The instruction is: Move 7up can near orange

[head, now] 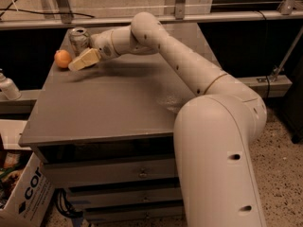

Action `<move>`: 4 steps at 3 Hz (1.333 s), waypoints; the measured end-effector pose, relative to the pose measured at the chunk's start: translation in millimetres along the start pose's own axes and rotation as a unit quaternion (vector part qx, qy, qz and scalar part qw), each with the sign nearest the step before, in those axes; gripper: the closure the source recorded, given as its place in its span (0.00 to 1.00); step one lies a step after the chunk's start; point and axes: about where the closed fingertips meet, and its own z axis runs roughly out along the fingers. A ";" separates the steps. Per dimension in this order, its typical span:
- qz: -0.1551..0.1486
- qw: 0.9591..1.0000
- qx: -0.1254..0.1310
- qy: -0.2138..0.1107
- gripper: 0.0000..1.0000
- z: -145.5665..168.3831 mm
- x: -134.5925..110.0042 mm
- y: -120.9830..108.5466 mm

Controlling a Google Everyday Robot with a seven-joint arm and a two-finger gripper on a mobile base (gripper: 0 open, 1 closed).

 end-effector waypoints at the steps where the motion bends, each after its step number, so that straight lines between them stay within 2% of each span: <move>1: 0.008 1.000 -0.001 0.004 0.00 -0.6 4.2 2.2; 2: 0.009 1.000 -0.001 0.005 0.00 -0.8 5.2 2.7; 3: -0.006 1.000 0.018 -0.006 0.00 -39.4 4.7 9.5; 4: -0.036 0.997 0.060 -0.021 0.00 -109.2 7.5 20.2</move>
Offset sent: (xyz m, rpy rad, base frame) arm -0.0029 -0.0105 -0.0052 -0.0106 0.0301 -0.0183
